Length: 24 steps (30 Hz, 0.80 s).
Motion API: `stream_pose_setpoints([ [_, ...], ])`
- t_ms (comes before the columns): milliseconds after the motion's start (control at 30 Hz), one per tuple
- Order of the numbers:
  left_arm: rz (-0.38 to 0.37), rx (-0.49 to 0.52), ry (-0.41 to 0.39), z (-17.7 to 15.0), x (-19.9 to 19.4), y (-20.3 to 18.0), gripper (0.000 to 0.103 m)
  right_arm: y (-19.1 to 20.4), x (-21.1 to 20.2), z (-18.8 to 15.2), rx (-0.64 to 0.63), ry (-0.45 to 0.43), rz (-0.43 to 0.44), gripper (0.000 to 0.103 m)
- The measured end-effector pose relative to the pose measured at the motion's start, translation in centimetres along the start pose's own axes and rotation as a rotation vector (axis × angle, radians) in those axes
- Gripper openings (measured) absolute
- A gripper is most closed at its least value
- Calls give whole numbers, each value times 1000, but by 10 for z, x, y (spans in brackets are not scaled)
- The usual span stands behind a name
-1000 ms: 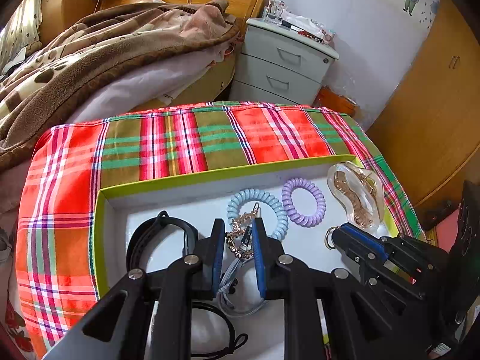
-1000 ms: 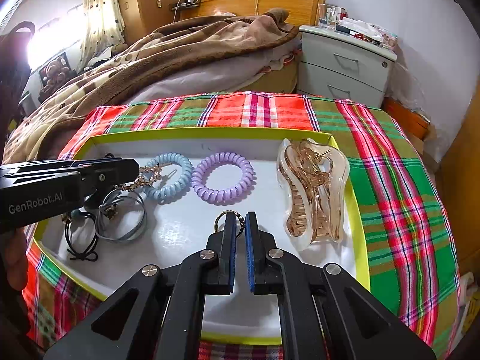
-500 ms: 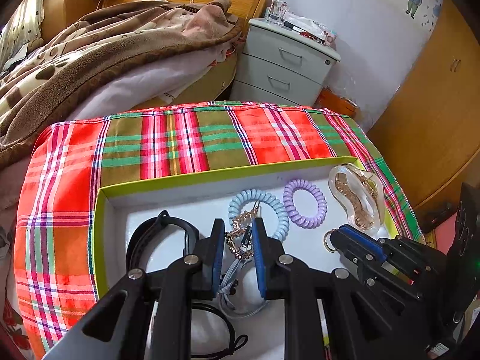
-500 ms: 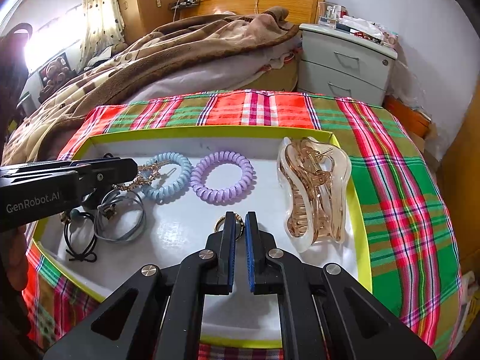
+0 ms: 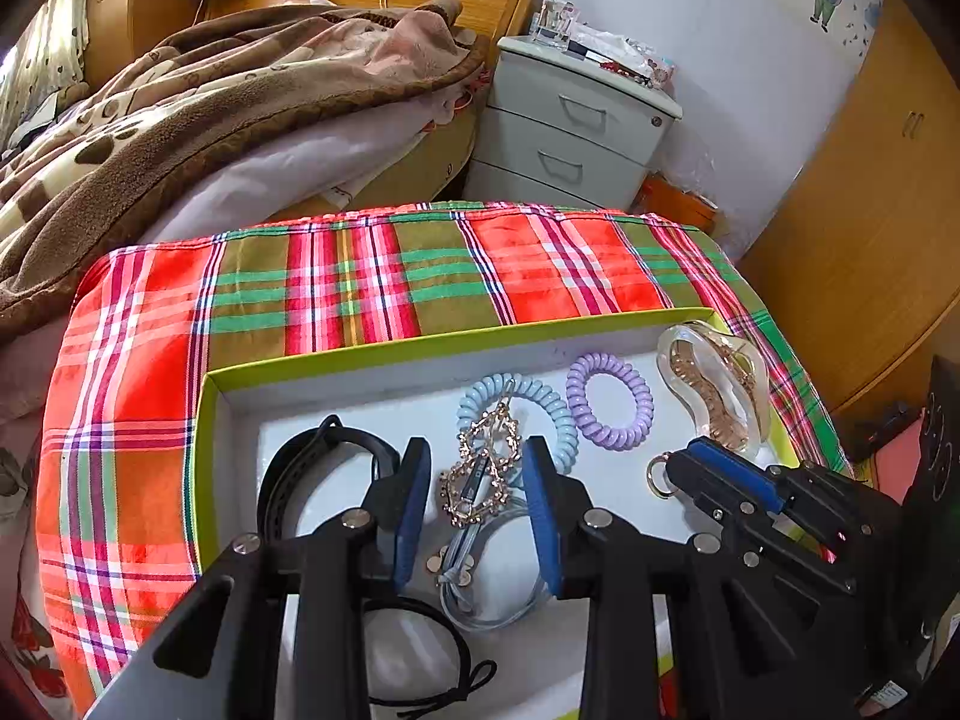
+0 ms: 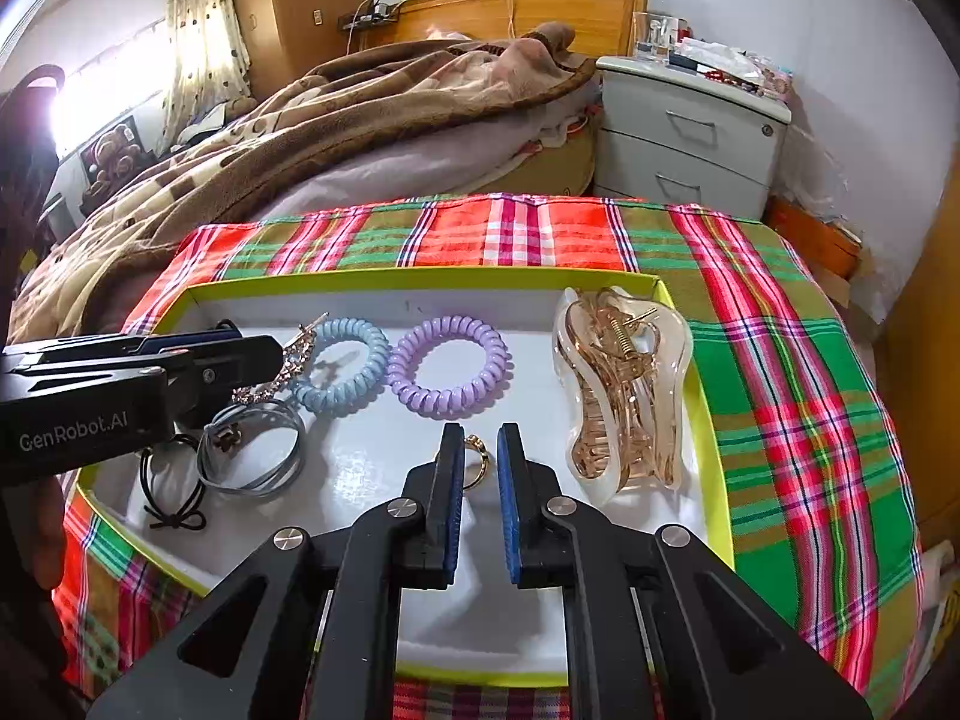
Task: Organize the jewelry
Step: 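Carry gold ring into box with right tool while left tool drops chain there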
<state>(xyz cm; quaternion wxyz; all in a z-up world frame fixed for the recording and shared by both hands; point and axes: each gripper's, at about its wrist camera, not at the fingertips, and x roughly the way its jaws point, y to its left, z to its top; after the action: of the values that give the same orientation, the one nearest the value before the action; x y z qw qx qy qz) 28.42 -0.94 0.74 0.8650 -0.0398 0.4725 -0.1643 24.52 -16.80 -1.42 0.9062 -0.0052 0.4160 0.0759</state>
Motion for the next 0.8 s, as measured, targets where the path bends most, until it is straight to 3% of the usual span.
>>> stream_pose_setpoints([
  [200,1,1,-11,-4,-11,-1,39,1,-10,0,8,-22,9,25],
  [567,-11,10,-63,-18,-50,-7,42,1,-35,-9,18,-49,15,26],
  [800,-12,10,-79,-39,-73,-8,42,-1,-56,-26,30,-58,68,26],
])
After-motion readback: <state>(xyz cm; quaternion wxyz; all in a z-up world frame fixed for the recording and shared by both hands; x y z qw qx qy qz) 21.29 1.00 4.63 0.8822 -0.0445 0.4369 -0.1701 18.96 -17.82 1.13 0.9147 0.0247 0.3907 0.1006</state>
